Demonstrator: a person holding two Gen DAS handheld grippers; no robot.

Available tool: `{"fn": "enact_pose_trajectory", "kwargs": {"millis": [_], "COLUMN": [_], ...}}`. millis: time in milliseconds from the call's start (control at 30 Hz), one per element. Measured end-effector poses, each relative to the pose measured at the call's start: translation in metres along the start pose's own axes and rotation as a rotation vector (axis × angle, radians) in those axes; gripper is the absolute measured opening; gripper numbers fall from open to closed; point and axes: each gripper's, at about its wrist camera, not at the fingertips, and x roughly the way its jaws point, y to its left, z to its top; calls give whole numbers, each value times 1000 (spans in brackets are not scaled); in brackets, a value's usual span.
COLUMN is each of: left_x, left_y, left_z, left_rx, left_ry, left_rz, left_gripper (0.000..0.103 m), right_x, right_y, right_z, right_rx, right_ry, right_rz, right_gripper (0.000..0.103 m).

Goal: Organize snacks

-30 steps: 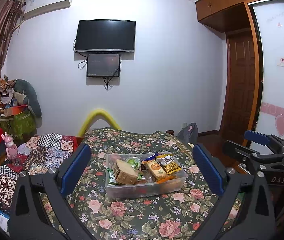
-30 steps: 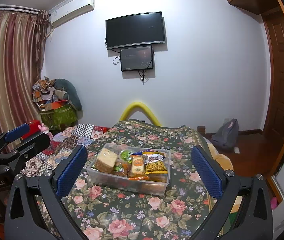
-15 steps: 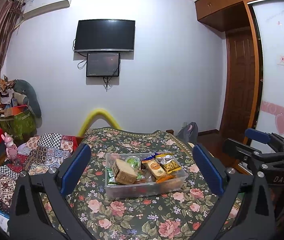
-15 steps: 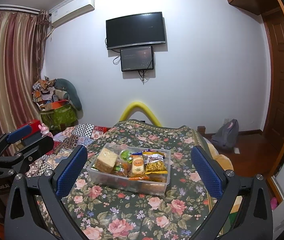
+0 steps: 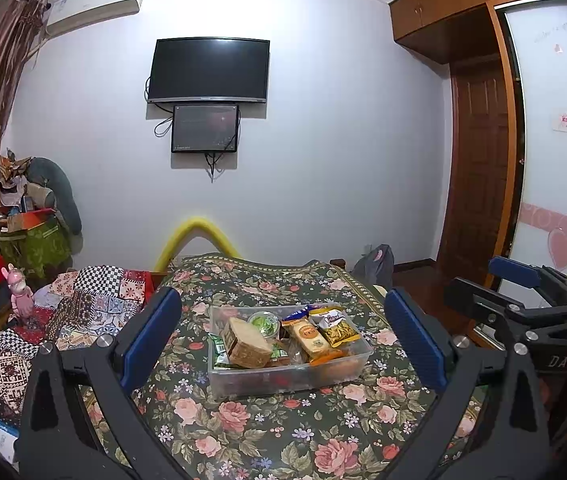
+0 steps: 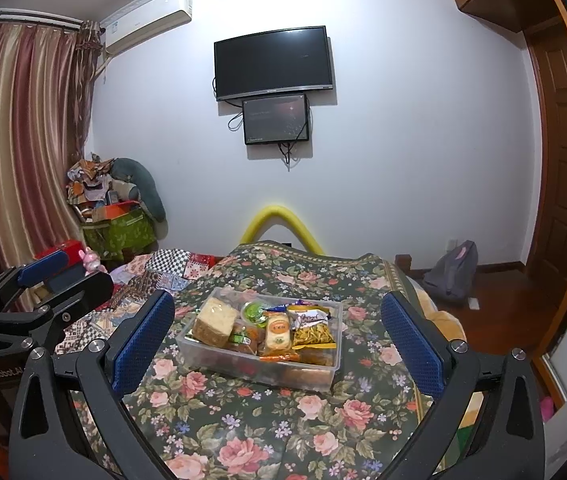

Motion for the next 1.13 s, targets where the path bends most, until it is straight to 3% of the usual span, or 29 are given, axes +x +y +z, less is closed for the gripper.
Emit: {"fn": "enact_pose_trajectory", "kwargs": {"millis": [1133], "left_x": [2], "left_y": [3], "left_z": [-4], "left_rx": [-12], "left_ry": [39], "left_rz": [-23], "left_gripper": [103], "right_x": [-1], "right_y": [2], "right_z": [3], "right_rx": [4], "right_ry": [-2], "right_rz": [5], "right_gripper": [103]}}
